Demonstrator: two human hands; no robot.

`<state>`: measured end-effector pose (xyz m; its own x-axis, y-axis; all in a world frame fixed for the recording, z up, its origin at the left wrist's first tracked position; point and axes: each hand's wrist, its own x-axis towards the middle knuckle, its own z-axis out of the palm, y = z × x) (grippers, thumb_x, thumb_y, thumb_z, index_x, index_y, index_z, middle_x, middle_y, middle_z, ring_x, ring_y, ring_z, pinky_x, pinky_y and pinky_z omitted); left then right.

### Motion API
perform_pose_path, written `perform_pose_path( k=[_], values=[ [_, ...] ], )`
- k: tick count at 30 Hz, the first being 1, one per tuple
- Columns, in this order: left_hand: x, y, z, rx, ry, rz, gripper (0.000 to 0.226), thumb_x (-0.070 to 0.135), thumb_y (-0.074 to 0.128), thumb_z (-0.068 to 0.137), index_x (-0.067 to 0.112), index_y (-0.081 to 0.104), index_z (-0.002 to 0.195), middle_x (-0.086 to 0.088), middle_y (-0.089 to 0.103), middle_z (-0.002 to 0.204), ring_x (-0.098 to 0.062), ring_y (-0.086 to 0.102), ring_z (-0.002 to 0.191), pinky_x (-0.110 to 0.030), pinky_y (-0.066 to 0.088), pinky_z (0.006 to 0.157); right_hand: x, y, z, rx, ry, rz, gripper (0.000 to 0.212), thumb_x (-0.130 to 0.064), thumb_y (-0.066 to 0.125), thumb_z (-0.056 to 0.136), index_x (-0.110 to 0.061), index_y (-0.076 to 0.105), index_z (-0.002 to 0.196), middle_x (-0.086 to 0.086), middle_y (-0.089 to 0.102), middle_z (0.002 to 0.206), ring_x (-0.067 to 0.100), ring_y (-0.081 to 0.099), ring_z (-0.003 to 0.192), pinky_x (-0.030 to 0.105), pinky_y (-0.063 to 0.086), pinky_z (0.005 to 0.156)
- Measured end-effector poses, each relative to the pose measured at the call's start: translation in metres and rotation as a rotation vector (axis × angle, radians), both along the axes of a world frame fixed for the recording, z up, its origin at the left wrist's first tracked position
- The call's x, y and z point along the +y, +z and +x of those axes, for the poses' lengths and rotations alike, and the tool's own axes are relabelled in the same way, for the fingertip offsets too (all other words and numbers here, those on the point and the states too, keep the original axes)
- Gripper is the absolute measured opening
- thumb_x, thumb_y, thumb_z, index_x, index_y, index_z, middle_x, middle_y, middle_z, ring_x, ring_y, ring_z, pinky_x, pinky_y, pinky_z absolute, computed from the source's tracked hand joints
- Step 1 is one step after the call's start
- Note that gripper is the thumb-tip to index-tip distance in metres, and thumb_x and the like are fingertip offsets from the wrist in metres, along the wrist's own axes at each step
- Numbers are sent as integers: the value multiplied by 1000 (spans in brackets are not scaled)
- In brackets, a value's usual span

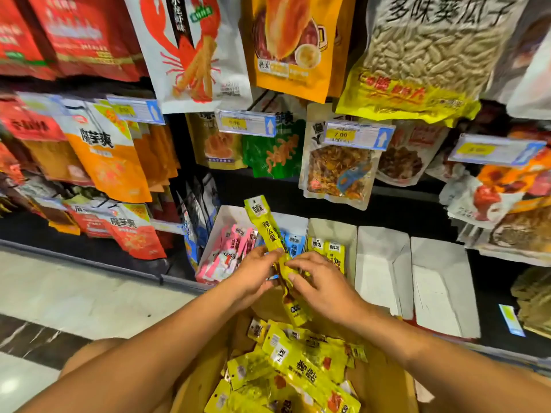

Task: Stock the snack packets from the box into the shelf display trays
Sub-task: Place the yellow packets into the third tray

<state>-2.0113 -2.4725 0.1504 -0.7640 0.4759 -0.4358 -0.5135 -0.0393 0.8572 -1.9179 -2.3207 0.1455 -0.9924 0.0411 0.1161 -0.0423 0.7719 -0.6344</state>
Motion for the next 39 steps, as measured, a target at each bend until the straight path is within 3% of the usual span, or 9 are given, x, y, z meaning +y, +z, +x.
perform_pose_path(
  k=[2,7,11,21,26,28,32,36,39],
  values=[
    [5,-6,-11,49,-15,-57,20,8,50,106,7,59,124,-14,73,111,-26,71,90,-43,60,75,6,-5,-9,-35,5,-120,29,-33,59,97,-29,65,125,-17,54,114,2,60,105,33,53,94],
    [13,-20,-30,117,-37,-122,24,6,51,106,9,63,126,-15,72,123,-36,70,112,-53,57,96,22,-17,-29,-65,-184,-328,37,-24,72,90,-34,60,123,-15,59,118,-2,64,81,25,53,71],
    [24,-25,-37,147,-58,-120,25,7,54,104,9,64,127,-14,73,123,-34,70,112,-47,58,92,28,-30,-44,-165,-347,-466,33,-33,76,86,-35,60,115,-11,66,105,18,70,82,37,58,80],
    [34,-41,-40,116,-59,-150,28,13,72,94,12,70,121,-9,78,112,-28,75,101,-46,59,93,37,-51,-43,-301,-458,-700,49,-38,91,62,-25,57,94,2,67,94,19,67,85,35,51,76],
    [34,-38,-40,65,-45,-214,14,19,62,101,19,72,111,-6,79,107,-29,74,100,-49,57,95,53,-62,-41,-413,-577,-849,73,-45,96,47,-25,59,107,7,72,109,29,72,97,50,57,88],
    [32,-40,-44,25,-10,-249,13,16,59,102,18,67,111,-8,77,104,-27,73,92,-45,58,88,67,-63,-39,-447,-599,-900,69,-34,95,60,-17,58,116,11,74,107,32,73,96,55,56,90],
    [26,-42,-53,22,29,-297,17,12,57,103,14,63,119,-9,74,105,-23,70,82,-34,56,68,98,-72,-48,-497,-707,-862,56,-22,87,76,-8,57,120,12,74,108,27,74,96,48,59,88],
    [19,-45,-62,88,40,-309,25,13,68,98,13,67,123,-10,75,117,-30,73,102,-47,59,90,117,-98,-77,-530,-822,-724,65,-31,93,63,-13,57,114,9,70,112,26,68,100,46,57,89],
    [14,-50,-67,114,68,-280,17,11,67,98,15,71,114,-9,76,112,-29,74,96,-35,59,74,116,-107,-99,-542,-866,-634,61,-26,89,72,-12,50,116,8,60,115,28,61,106,37,55,81]
  ],
)
